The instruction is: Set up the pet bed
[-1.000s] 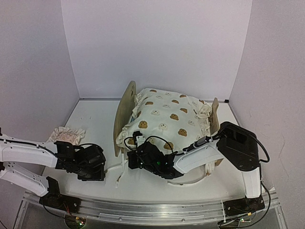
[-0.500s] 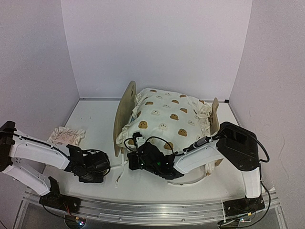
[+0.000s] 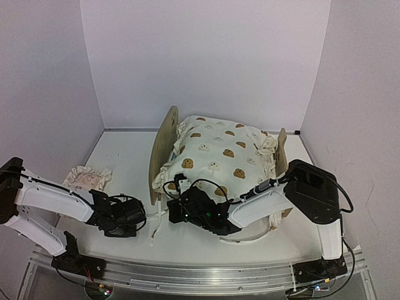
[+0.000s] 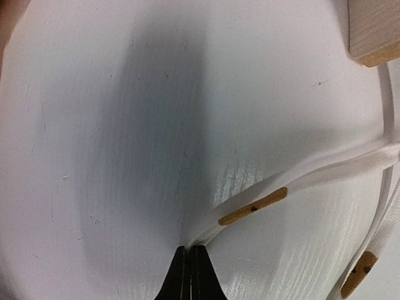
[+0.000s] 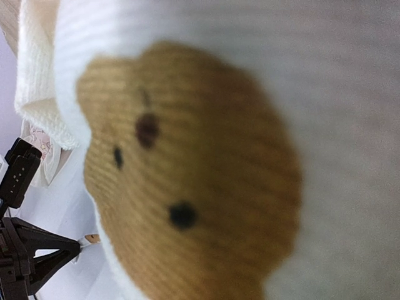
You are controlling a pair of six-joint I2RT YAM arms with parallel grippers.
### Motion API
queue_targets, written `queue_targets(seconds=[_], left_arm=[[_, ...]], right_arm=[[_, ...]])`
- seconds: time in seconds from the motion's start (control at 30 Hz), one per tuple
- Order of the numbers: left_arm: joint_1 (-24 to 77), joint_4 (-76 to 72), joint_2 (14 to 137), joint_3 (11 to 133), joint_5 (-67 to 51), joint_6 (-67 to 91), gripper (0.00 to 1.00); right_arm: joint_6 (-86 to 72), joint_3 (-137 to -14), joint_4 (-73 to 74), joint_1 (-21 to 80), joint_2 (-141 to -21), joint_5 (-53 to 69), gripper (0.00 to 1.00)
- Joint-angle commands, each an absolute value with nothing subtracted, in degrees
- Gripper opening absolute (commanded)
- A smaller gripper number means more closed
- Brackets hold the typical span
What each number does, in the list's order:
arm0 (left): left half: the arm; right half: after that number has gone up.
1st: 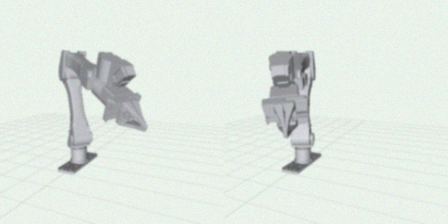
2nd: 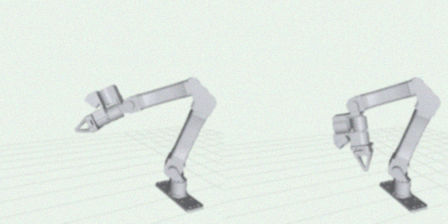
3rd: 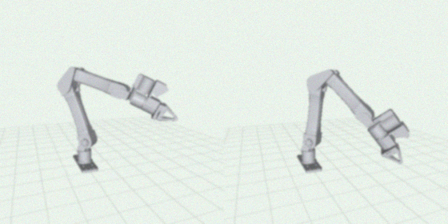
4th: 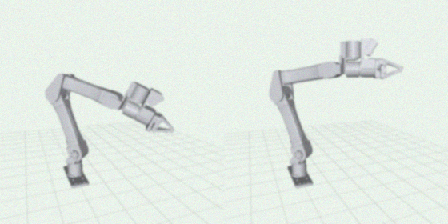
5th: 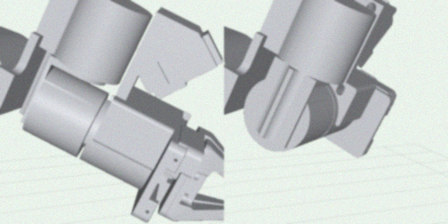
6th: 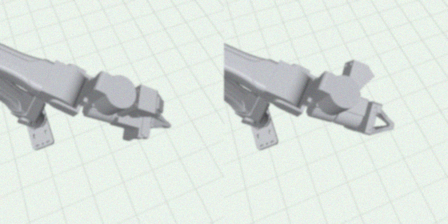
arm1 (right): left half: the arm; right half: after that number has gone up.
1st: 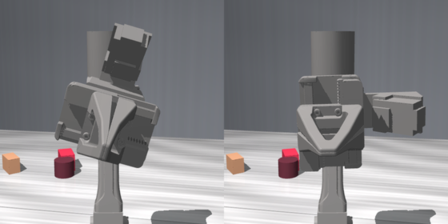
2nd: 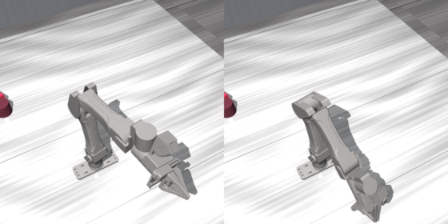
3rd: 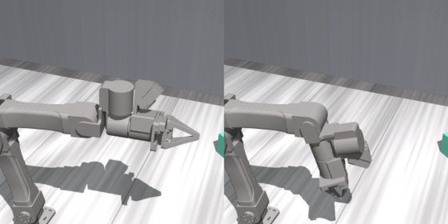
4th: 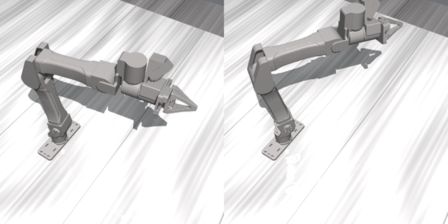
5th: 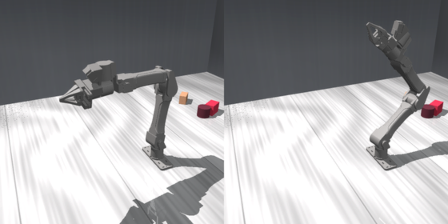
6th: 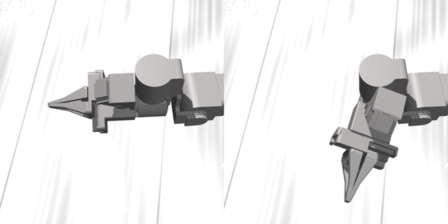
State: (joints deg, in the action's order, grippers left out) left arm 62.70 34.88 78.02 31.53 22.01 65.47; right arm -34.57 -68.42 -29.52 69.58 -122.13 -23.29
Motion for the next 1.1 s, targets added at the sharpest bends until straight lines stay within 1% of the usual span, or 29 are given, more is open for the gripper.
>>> queue_targets(seconds=[0.0,0.13,0.33,0.47,1.07], left_arm=[[62.84,32.18,79.03,31.64,20.53,63.81,0.00],[62.84,30.67,77.15,32.33,20.08,61.58,0.00],[62.84,31.93,69.88,35.78,20.59,57.48,0.00],[62.84,28.84,67.04,37.30,18.68,52.98,0.00],[62.10,9.95,70.33,41.11,10.48,37.66,0.00]], right_arm=[[-34.93,-68.29,-30.69,69.96,-120.46,-22.73,0.00],[-34.58,-68.27,-30.72,69.96,-120.20,-22.46,0.00],[-32.95,-68.52,-30.50,69.96,-119.79,-21.03,0.00],[-32.04,-68.74,-30.45,69.97,-119.89,-19.95,0.00],[-28.31,-67.86,-30.59,69.92,-118.74,-15.62,0.00]])
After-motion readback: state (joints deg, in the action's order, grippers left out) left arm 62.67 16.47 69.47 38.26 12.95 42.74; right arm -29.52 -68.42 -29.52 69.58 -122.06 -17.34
